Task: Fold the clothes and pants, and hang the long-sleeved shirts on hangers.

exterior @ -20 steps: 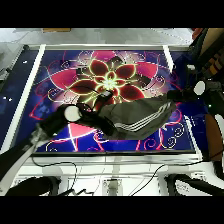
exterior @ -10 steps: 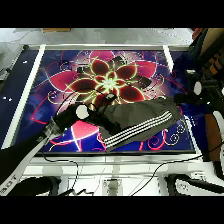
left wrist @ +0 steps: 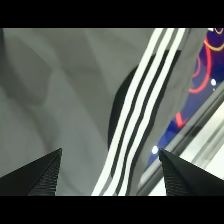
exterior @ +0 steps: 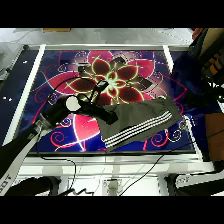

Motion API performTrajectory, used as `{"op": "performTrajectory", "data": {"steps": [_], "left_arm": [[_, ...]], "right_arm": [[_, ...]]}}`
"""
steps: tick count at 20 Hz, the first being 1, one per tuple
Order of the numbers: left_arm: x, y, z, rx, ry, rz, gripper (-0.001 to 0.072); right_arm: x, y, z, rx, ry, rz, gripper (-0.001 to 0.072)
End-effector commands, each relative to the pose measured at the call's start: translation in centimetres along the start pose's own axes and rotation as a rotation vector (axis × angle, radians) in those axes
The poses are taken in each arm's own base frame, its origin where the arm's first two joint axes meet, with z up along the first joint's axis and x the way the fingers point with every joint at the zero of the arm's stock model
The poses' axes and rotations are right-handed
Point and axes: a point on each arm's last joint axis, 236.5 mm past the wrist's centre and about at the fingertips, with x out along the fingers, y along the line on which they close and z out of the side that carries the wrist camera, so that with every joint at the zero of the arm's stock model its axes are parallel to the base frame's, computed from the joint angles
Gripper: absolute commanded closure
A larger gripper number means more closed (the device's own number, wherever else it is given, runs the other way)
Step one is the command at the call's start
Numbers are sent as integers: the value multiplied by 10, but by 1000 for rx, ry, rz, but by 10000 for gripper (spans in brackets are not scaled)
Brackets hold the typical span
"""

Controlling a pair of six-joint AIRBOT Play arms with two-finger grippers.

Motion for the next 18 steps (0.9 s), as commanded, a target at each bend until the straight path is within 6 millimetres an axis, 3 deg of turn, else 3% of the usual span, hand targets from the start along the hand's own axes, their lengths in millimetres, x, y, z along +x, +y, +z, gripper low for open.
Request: {"op": "performTrajectory", "data": {"steps": [1, 4, 5, 7, 9, 12, 18], "left_arm": [[-1, 4, 8, -1, -33, 12, 2], [-1, 4, 9, -1, -36, 13, 2], [-1, 4, 9, -1, -35, 13, 2], [-1, 3, 9, 0, -35, 12, 3], [-1, 3, 9, -1, -36, 12, 2], [-1, 3, 9, 0, -35, 12, 3], [-1, 3, 9, 0, -35, 12, 2]], "right_arm": [[23, -6, 22, -46, -71, 53, 134], [59, -3, 14, -107, 5, 38, 75], [65, -7, 16, -135, 6, 1, 73], [68, -9, 25, -187, -9, -62, -5], [72, -9, 28, -220, 2, -93, -4], [87, -8, 16, -200, 70, -92, -1], [89, 7, 3, -171, 125, -62, 40]]}}
